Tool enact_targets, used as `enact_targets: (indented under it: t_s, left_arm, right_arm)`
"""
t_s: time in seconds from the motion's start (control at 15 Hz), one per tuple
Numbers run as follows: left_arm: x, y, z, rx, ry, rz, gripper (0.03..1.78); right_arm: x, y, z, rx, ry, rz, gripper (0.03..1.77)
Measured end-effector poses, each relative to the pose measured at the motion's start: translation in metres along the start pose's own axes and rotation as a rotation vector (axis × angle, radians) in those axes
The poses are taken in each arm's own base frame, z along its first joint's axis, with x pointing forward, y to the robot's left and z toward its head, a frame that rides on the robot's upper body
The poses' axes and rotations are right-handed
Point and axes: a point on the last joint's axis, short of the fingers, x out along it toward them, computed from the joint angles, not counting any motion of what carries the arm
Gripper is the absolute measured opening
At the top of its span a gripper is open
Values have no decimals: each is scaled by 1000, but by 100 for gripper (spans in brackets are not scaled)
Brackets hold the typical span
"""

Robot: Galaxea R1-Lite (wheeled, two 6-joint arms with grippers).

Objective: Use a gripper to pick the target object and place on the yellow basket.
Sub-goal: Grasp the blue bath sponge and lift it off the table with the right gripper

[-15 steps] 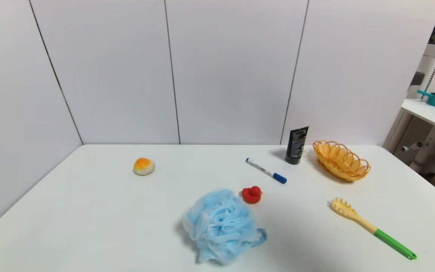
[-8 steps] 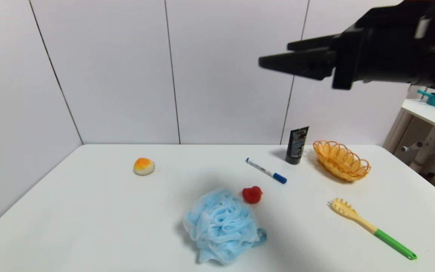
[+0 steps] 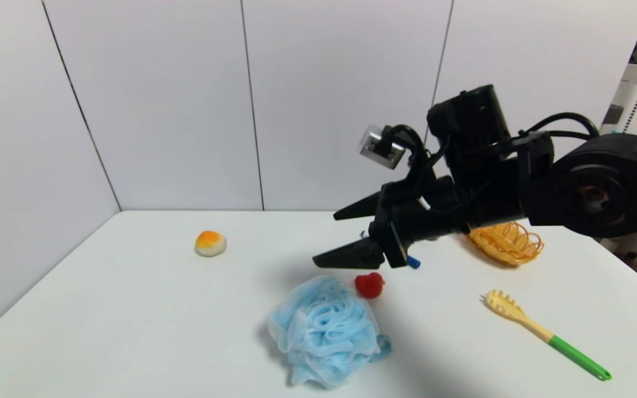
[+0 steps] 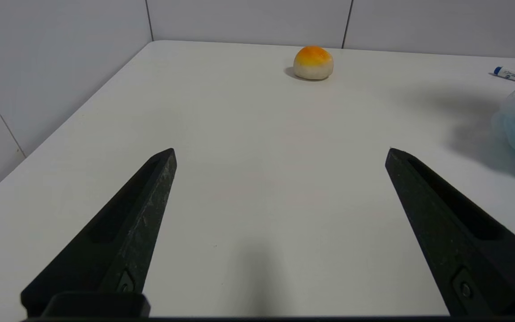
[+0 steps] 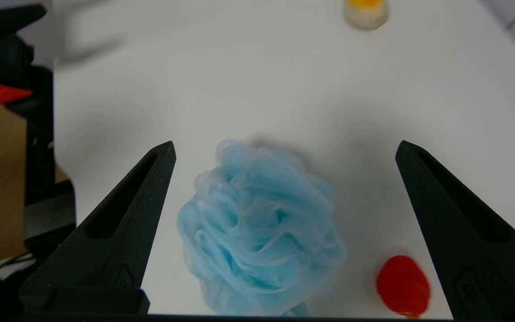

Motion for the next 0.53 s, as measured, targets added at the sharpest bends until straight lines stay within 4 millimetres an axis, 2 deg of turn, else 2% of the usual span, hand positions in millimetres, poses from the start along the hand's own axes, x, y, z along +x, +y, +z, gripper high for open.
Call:
enact_targets:
  t_s: [0.13,0.53]
  left_arm:
    - [0,0,0,0,-1,0,169]
    - [0,0,0,0,0,-1,169]
  right_arm:
    - [9,0,-15,-21,31,68,170]
    - [27,0,-57,-154,131,131,170]
